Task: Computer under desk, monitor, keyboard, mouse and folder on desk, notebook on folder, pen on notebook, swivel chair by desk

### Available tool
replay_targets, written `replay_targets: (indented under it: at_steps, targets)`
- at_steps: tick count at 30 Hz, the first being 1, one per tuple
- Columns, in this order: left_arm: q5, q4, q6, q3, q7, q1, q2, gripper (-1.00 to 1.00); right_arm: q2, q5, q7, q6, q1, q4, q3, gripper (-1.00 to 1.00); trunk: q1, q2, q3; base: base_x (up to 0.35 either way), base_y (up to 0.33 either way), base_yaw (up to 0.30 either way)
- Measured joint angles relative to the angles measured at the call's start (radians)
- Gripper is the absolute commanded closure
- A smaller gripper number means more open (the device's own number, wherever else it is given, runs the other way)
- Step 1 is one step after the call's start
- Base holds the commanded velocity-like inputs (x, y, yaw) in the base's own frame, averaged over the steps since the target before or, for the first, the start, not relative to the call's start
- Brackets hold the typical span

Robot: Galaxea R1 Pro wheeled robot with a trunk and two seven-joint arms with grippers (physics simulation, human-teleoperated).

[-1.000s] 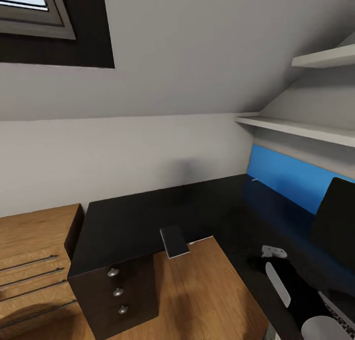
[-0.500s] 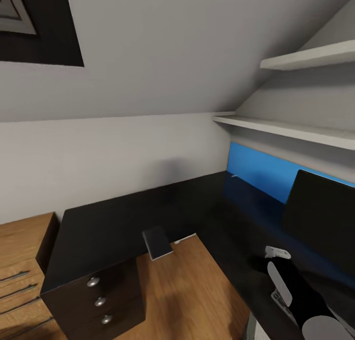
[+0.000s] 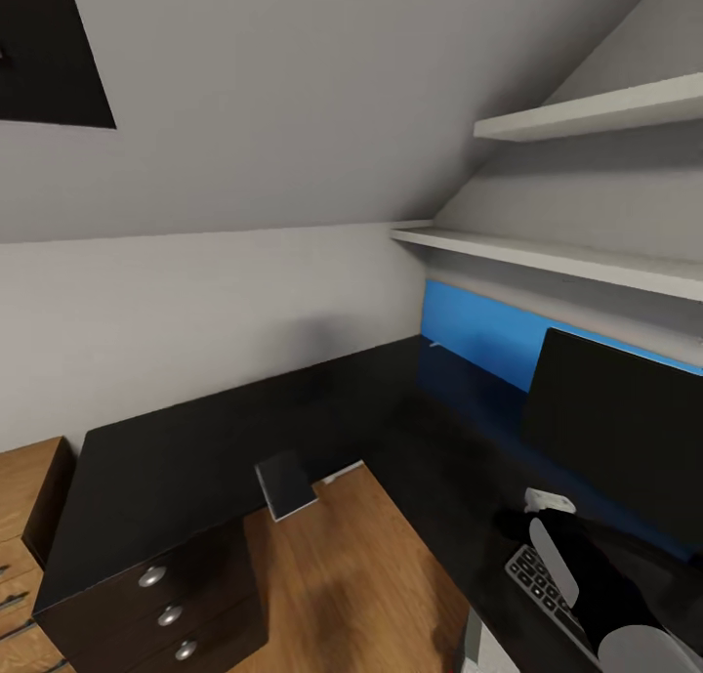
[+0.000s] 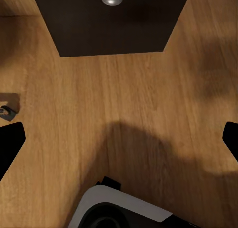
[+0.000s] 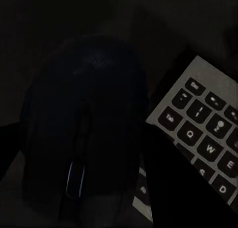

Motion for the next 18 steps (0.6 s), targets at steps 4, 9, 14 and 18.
replay_targets:
  at_steps: [4, 9, 14, 18]
  targets:
    - [0.0, 0.0, 0.0, 0.0, 0.0, 0.0, 0.0, -1.0, 0.0, 0.001, 0.004, -0.001, 0.001, 0.0, 0.002, 1.0, 0.0, 0.0, 0.0, 0.0, 0.0, -0.012]
    - [0.0, 0.0, 0.0, 0.0, 0.0, 0.0, 0.0, -1.0, 0.001, -0.001, 0.007, -0.003, 0.002, 0.0, 0.054, 1.0, 0.0, 0.0, 0.0, 0.0, 0.0, -0.002]
    - [0.0, 0.0, 0.0, 0.0, 0.0, 0.0, 0.0, -1.0, 0.001, -0.001, 0.007, -0.006, 0.002, 0.001, 0.11, 1.0, 0.0, 0.0, 0.0, 0.0, 0.0, 0.0]
    - [0.0, 0.0, 0.0, 0.0, 0.0, 0.0, 0.0, -1.0, 0.0, -0.002, 0.006, -0.006, 0.002, 0.001, 0.121, 1.0, 0.0, 0.0, 0.0, 0.009, 0.0, 0.0]
